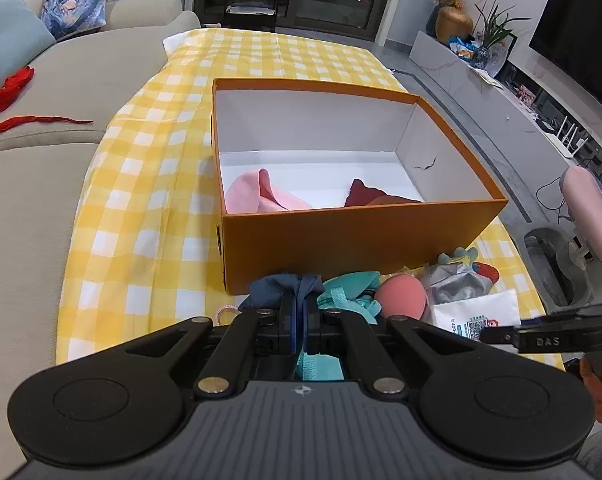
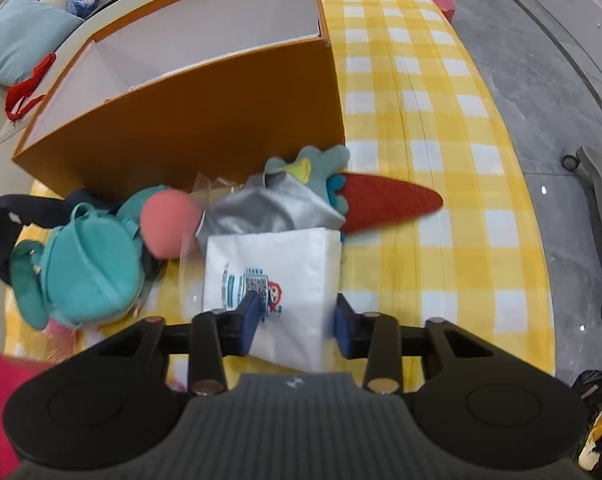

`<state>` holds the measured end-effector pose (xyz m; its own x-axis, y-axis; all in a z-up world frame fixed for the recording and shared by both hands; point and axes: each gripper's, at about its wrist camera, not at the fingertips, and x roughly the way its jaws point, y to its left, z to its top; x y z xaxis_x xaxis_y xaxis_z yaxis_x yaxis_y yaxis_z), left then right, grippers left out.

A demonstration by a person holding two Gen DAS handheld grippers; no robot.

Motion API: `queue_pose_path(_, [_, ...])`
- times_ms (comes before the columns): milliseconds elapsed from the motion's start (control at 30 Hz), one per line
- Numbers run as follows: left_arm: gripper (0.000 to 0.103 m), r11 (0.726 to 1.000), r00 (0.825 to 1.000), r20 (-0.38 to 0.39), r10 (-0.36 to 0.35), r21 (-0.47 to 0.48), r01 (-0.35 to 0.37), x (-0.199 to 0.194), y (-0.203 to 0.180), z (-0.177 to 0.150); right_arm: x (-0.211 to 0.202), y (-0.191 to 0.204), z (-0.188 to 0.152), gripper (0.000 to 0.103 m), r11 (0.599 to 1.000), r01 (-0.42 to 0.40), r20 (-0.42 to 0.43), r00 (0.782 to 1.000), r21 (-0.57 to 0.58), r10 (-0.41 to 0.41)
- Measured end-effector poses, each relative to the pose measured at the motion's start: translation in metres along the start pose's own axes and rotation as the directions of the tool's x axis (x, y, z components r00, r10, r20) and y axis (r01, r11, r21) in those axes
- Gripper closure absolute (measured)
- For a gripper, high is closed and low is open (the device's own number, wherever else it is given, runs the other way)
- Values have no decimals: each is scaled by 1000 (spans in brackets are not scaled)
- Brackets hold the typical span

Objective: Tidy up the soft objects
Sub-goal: 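Carry navy cloth and tissue pack into the orange box and open both grippers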

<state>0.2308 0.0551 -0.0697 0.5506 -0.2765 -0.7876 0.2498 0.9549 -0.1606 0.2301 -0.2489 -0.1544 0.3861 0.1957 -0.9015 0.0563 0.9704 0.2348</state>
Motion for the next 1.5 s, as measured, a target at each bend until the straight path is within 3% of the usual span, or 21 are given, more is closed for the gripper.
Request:
queue_pose_path(100, [100, 1000, 1000, 13, 4, 14, -4, -9, -5, 0, -14, 1, -7, 83, 1000, -21, 7, 1000, 17, 21])
queue_pose_path(300, [100, 1000, 999, 34, 1, 15, -1, -29, -13, 2, -44, 23, -24, 96, 998, -8, 55, 998, -58, 11])
queue_pose_path(767, [101, 998, 991, 136, 5, 68, -15, -91, -40, 9, -135, 60, -32, 96, 983, -24, 202, 977, -185, 62])
queue_pose_path(1067, [101, 992, 968, 251, -9, 121, -22, -136, -58, 29, -187, 84, -20, 96, 967, -45, 288, 950, -249, 118])
queue_pose_path(1267, [101, 986, 949, 313, -38, 166, -15, -154, -67, 52, -214, 104, 0, 96, 950, -37, 335, 931, -311, 146])
queue_pose_path(1500, [101, 973, 933, 356, -44, 226, -41, -144, -78, 91, -214, 126, 43, 96, 931, 15, 375, 917, -365, 132])
